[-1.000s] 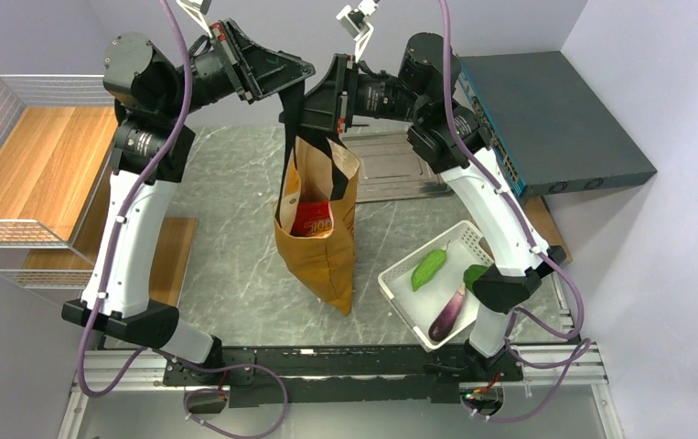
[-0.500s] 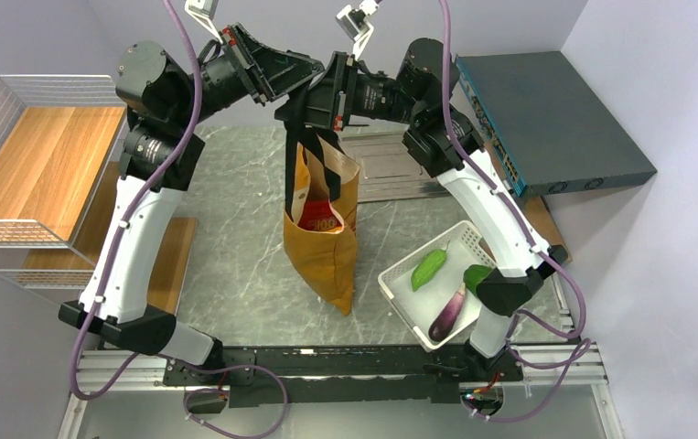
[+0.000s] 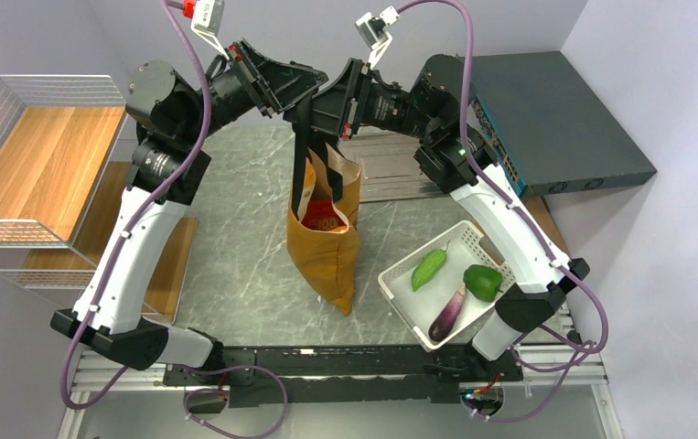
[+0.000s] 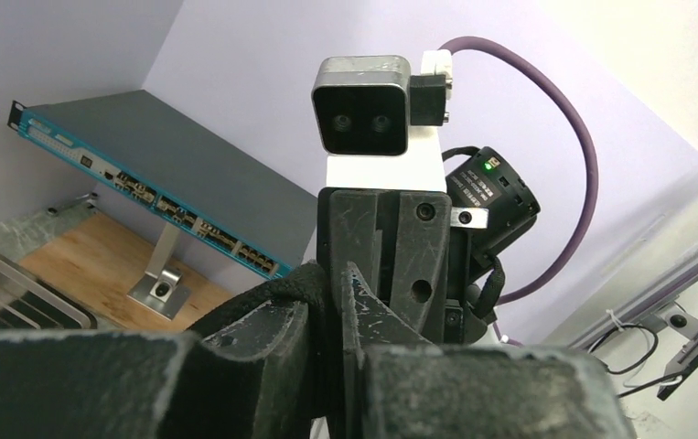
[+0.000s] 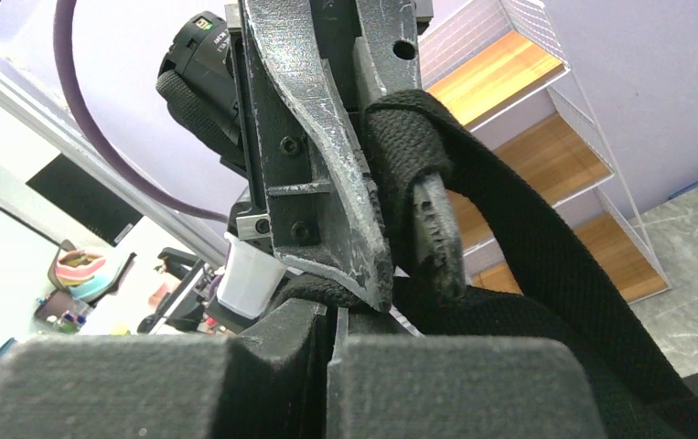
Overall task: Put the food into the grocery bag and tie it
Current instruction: Tie the grocery bag at the center of the board.
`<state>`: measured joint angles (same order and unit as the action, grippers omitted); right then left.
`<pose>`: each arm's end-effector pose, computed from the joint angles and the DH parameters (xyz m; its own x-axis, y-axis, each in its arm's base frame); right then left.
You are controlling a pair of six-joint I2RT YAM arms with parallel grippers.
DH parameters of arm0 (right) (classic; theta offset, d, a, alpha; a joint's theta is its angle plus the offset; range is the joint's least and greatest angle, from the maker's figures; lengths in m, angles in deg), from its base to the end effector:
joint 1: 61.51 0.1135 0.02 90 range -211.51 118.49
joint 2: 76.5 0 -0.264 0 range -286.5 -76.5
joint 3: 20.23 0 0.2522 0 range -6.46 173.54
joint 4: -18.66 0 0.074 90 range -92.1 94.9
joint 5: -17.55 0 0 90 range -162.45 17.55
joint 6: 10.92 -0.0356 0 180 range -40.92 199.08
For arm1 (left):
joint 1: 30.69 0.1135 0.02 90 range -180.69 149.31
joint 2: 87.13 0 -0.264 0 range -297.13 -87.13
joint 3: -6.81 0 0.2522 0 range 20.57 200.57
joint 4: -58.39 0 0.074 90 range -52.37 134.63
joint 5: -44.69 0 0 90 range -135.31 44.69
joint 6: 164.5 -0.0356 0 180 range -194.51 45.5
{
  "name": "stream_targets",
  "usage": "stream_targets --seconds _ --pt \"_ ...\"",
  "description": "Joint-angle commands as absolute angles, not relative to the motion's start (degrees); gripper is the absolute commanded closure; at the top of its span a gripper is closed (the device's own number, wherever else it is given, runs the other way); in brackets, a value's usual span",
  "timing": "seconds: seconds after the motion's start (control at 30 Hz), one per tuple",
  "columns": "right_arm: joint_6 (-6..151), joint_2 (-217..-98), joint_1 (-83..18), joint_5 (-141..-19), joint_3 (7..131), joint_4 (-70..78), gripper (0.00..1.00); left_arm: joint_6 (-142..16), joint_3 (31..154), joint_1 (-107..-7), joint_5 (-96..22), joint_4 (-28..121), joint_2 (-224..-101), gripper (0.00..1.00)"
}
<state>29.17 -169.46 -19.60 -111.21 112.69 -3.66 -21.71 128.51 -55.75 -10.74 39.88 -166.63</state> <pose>0.2262 0.2330 0.5700 -0.5929 0.2694 -0.7589 -0.7939 -0.0378 0.6069 0.2209 -0.1256 0.5840 -0.4325 -0.5217 -0.7353 0.7854 0.1825 -0.5914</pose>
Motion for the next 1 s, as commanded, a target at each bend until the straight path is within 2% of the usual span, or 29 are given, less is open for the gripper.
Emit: stream_targets --seconds 0.0,0.4,0.73,0.77,0.83,0.97 --pt "27.9 -164.5 -18.4 -108.9 114.7 6.8 0.99 -23.5 127.2 -55.8 -12.4 40.7 -166.0 0.79" --pt "29.2 -163.6 -18.5 -106.4 113.1 8.6 0.97 -23.4 129.9 -56.7 -9.1 40.1 -169.0 0.42" --pt "31.2 -160.7 -18.5 -104.4 108.8 10.5 0.95 -21.3 141.4 -56.7 -6.7 39.6 -176.0 0.18" --pt "31.5 -160.5 -18.5 -104.1 108.7 10.4 0.94 -21.2 141.9 -56.7 -6.5 39.6 -176.3 0.11" --pt "32.4 -159.9 -18.6 -103.0 108.4 9.8 0.92 -21.1 142.3 -56.6 -6.2 39.6 -176.7 0.04" --pt "34.2 -158.6 -18.6 -101.0 107.4 9.6 0.86 -21.9 143.3 -56.3 -5.7 38.1 -177.0 0.01"
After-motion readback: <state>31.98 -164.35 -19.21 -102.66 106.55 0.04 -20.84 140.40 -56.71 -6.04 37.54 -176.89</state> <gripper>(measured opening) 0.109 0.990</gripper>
